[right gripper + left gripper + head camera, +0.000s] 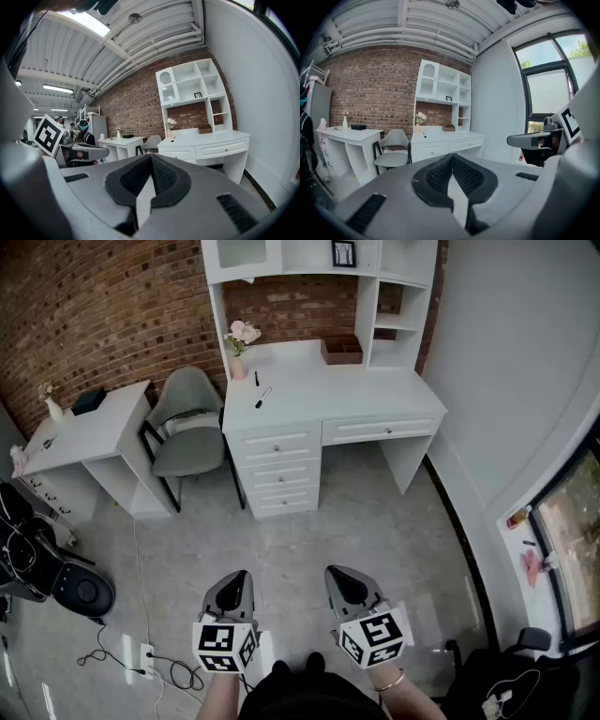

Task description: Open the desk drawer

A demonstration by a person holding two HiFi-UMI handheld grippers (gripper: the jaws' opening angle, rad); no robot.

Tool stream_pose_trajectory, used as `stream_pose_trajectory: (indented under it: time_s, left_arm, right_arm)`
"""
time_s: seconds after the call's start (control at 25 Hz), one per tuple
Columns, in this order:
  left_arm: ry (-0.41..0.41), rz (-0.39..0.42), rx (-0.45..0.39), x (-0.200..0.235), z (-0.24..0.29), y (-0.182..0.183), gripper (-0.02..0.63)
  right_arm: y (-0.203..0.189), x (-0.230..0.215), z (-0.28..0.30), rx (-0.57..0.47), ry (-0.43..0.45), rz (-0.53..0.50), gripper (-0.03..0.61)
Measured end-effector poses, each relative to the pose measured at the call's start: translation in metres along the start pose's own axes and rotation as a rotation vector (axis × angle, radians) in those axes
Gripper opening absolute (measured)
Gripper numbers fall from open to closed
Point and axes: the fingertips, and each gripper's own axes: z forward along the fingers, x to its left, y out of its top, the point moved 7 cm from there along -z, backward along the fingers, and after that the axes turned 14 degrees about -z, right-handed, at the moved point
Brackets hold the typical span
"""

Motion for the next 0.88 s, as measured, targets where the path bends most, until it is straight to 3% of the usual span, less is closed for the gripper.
stream_pose_trajectory:
  time_s: [0.28,0.48,0.88]
  left_arm:
    - [0.0,0.008,-0.009,-0.014,0.017,0.006,0.011]
    - [0.002,0.013,-0.008,-0.018,0.021,0.009,0.011]
    - [0.027,0.005,0.016,0.017,0.059,0.018,0.011]
  right_arm:
    - [0.003,-0.022,0.002,-0.017,-0.001,-0.004,0.003]
    - [-0.007,-0.027,0.007,-0.015,0.017,0.051,0.005]
    - [-0.009,-0.045,0.07,0.005,0.047,0.088,0.005]
